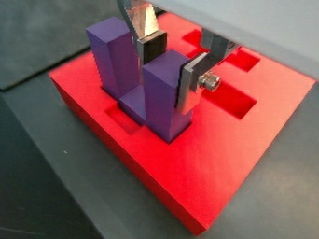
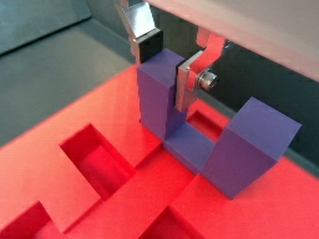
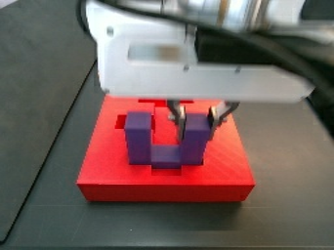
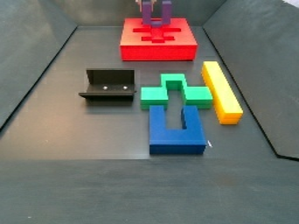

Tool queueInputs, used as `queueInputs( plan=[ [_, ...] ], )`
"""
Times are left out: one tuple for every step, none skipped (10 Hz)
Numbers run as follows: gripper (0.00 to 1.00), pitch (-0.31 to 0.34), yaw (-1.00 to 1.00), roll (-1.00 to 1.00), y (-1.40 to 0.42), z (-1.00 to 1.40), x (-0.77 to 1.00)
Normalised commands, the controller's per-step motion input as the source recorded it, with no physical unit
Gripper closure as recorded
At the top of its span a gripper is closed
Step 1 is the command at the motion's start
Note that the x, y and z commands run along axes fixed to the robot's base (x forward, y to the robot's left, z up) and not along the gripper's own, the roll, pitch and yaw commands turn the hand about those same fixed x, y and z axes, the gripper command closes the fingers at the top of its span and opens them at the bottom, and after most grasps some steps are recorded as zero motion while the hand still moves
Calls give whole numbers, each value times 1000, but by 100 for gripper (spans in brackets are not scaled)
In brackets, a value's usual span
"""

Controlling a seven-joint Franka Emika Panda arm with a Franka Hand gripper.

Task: Pick up the purple object. Move up. Move to above the board. Insert the purple object.
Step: Insert the purple object.

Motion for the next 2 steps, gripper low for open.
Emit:
queueInputs(
  plan=[
    [100, 0, 0, 24, 0, 0, 0],
    [100, 0, 0, 36, 0, 0, 0]
  ],
)
